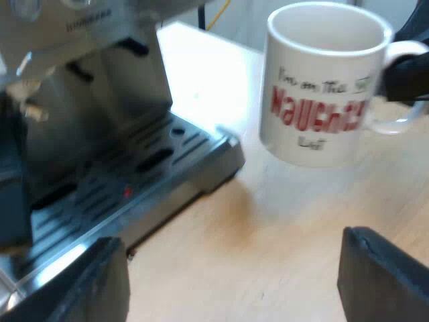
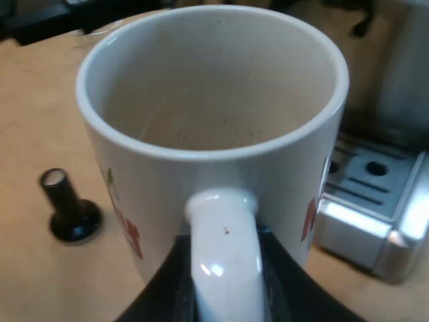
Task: Place mug into machine
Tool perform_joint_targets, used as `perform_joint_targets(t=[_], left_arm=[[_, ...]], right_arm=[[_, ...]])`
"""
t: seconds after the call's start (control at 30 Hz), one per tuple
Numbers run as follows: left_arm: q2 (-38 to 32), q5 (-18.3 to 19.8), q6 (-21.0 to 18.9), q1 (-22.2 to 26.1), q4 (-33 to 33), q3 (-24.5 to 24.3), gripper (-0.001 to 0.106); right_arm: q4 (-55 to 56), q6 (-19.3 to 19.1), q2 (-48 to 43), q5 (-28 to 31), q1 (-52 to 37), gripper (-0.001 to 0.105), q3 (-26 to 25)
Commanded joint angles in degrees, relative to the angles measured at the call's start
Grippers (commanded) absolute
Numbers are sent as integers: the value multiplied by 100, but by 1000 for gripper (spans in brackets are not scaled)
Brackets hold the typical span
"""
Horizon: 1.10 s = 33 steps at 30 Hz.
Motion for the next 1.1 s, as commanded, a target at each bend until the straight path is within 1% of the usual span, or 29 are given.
perform_joint_targets(t=[0.03, 0.07, 0.13, 0.2, 0.3, 0.37, 0.43, 0.57, 0.6, 0.63, 0.67, 0.7, 0.73, 0.8, 0.83, 0.9, 0.97, 1.03, 1.07, 1.1], left_arm=[[-28, -291, -66, -36, 103, -9, 66], [-28, -384, -66, -36, 107, 20, 66], [-28, -454, -66, -36, 108, 56, 66], [-28, -567, -240, -36, 108, 162, 66], [-28, -589, -440, -36, 6, 383, 66], [-28, -600, -617, -36, -231, 559, 66], [-17, -600, -669, -36, -419, 655, 66], [-17, -600, -649, -36, -669, 716, 66], [-17, -612, -542, -36, -689, 712, 66], [-17, -697, -467, -36, -691, 723, 66], [-17, -843, -467, -5, -689, 738, 66], [-17, -901, -468, 18, -689, 744, 66], [-17, -956, -453, 122, -714, 776, 66], [-17, -921, -453, 392, -771, 842, 66], [-17, -810, -453, 628, -831, 897, 66], [-17, -363, -453, 1002, -961, 984, 66], [-17, 442, -275, 1581, -1049, 1048, 66], [-17, 762, -167, 1826, -1048, 1046, 66], [-17, 857, -152, 1863, -1048, 1046, 66], [-17, 983, -116, 2027, -1048, 1046, 66]], right_arm=[[-235, 236, 81, 228, 237, 0, -117], [-235, 290, 180, 234, 311, 0, -117], [-252, 363, 345, 234, 398, 0, -117], [-333, 378, 546, 234, 412, 0, -117], [-658, 379, 885, 234, 408, 0, -117], [-1015, 405, 1156, 234, 408, 0, -117], [-1193, 404, 1380, 234, 408, 0, -117], [-1435, 502, 1809, 234, 394, 0, -117], [-1546, 501, 1945, 234, 371, 0, -117], [-1662, 501, 2045, 234, 358, 0, -117], [-1806, 501, 2161, 234, 336, 0, -117], [-1940, 501, 2233, 234, 315, 0, -117], [-2062, 501, 2319, 234, 277, 0, -117], [-2213, 501, 2431, 234, 204, 0, -130], [-2249, 501, 2504, 234, 152, 0, -162], [-2248, 501, 2615, 234, 76, 0, -256], [-2248, 466, 2748, 210, -41, 0, -409], [-2248, 451, 2834, 199, -111, 0, -493], [-2248, 439, 2899, 182, -163, 0, -544], [-2248, 439, 3024, 166, -252, 0, -624]])
